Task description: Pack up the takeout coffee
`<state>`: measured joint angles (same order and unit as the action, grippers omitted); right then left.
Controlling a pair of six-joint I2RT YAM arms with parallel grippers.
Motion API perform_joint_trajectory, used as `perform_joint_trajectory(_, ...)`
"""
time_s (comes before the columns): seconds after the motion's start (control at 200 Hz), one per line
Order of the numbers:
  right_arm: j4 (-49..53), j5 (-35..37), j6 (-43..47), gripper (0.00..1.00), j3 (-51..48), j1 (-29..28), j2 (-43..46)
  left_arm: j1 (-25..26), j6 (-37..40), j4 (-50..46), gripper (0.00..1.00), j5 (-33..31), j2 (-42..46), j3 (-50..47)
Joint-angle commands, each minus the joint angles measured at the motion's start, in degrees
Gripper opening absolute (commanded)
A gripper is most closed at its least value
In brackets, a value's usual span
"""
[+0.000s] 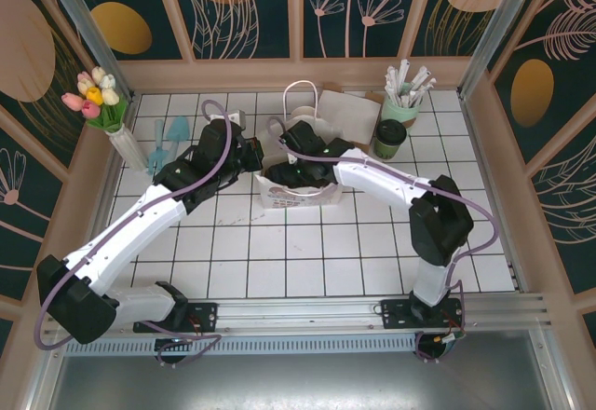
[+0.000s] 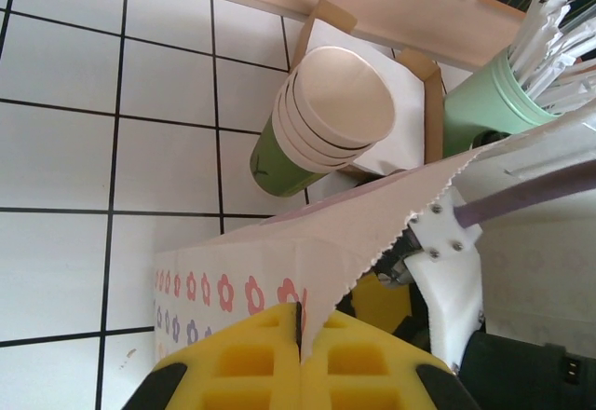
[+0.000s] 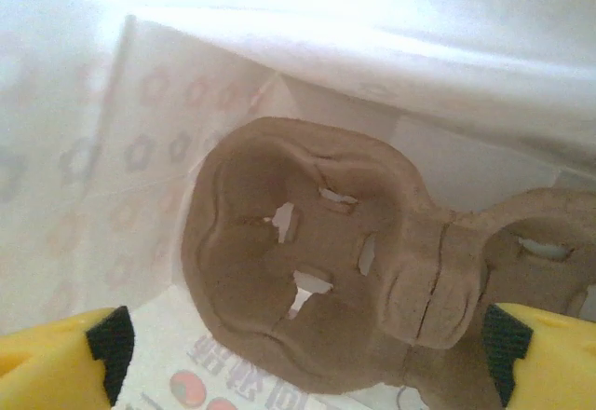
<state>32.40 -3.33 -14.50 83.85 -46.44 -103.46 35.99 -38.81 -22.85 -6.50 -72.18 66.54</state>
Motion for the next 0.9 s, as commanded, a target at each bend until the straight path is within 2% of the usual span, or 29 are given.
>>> perform_joint_trajectory(0.0, 2.5, -1.7, 7.3, 0.99, 1.1, 0.4, 1.7, -0.3, 1.5, -1.4, 0.0, 0.1, 0.2, 1.7)
perform_joint_trajectory(0.1, 3.6, -3.3, 12.9, 0.98, 0.8, 0.6, 1.8, -0.3, 1.9, -1.4, 0.0, 0.2, 0.3, 1.3)
perform_joint_trajectory(0.2, 4.9, -13.6, 23.4, 0.97, -1.4, 1.5, 1.3, -0.4, 2.7, 0.3, 0.0, 2.7, 0.3, 1.0)
perform_joint_trajectory(0.34, 4.1, -13.5, 28.6, 0.96, -1.0, 3.1, 0.9, -0.7, 3.4, -0.3, 0.0, 4.0, -1.4, 3.3)
perform_joint_trajectory(0.5, 4.4, -11.9, 34.4, 0.9, -0.3, 4.1, 0.9, -0.7, 3.5, -1.5, 0.0, 4.0, -2.2, 4.4)
perform_joint_trajectory(0.741, 9.2, -10.6, 41.5, 0.67, 5.8, 4.6, -2.7, -0.8, 4.3, -4.3, 0.0, 3.1, -2.6, 5.9)
perform_joint_trajectory(0.896, 13.4, -12.0, 42.0, 0.42, 11.2, 5.0, -3.7, -0.8, 3.8, -4.9, 0.0, 4.2, -3.9, 7.8)
